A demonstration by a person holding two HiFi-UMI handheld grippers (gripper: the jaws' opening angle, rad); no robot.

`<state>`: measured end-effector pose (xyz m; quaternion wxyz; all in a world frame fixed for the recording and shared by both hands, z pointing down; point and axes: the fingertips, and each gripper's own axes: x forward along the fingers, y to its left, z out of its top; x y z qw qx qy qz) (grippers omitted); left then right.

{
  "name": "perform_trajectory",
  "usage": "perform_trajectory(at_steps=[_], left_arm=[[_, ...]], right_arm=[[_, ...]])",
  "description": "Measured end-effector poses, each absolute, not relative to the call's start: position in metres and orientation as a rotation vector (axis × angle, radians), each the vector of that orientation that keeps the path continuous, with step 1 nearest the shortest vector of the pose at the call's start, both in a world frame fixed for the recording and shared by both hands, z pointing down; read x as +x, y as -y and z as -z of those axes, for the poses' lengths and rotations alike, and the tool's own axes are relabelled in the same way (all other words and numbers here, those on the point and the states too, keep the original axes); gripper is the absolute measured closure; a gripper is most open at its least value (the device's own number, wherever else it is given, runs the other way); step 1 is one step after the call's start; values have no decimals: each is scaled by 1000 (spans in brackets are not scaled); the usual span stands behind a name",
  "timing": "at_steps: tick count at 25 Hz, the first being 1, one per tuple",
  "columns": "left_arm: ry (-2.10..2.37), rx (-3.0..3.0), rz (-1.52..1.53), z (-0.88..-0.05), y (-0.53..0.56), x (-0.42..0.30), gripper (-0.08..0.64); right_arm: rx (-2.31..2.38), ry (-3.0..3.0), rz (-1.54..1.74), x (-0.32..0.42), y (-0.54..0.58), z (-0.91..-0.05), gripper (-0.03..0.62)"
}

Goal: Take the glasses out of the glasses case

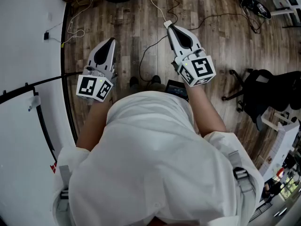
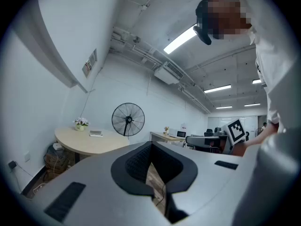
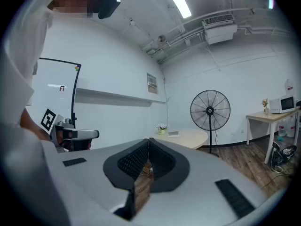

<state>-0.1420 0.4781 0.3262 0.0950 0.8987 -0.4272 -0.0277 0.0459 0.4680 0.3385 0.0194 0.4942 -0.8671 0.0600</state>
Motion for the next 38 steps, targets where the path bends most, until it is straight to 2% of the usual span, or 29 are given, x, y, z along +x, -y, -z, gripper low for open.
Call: perform_trajectory(at_steps=[13, 38], left_arm=[[1338, 2590, 118, -336, -484, -160, 548], [1271, 2659, -20, -342, -538, -96, 548]], right_arm=[[1580, 2738, -267, 57, -477, -336, 568], [1555, 2758, -305, 124, -522, -361, 566]])
